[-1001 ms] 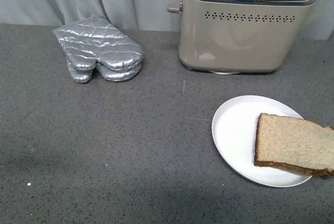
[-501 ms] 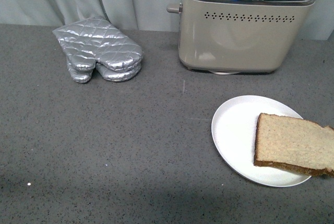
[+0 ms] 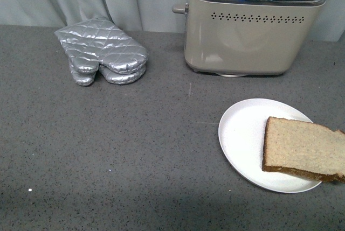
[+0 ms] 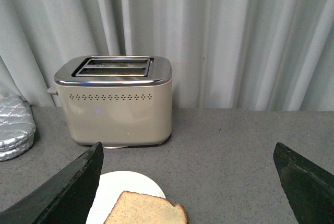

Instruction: Put bread into toaster

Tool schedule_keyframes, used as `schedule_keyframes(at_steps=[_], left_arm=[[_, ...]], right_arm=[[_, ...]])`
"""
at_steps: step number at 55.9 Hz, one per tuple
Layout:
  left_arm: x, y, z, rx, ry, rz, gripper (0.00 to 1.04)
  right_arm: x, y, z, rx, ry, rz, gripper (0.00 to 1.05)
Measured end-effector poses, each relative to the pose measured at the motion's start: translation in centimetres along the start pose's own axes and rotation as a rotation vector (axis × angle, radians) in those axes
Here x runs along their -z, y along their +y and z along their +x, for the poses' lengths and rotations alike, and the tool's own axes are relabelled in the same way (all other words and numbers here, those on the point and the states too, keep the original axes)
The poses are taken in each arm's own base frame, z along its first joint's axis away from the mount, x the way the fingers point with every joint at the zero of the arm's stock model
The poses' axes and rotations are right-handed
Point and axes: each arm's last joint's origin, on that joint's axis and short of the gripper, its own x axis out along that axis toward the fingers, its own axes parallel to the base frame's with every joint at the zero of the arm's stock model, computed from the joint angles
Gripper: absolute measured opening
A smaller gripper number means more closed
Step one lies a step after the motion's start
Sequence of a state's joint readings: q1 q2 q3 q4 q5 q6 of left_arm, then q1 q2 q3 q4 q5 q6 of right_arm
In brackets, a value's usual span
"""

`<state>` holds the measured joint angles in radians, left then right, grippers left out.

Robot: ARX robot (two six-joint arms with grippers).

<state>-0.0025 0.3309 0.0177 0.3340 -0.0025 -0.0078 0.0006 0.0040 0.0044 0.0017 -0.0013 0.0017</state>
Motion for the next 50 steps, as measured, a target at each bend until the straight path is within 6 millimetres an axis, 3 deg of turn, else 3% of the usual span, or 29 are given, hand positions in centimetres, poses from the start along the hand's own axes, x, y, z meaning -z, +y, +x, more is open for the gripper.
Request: schedule_keyframes(at_steps=[50], left_arm=[[0.3,0.0,-2.2,0.002,0.006,0.000,0.05]], right_arm=[[0.0,0.0,0.0,0.000,0.000,0.000,0.95]])
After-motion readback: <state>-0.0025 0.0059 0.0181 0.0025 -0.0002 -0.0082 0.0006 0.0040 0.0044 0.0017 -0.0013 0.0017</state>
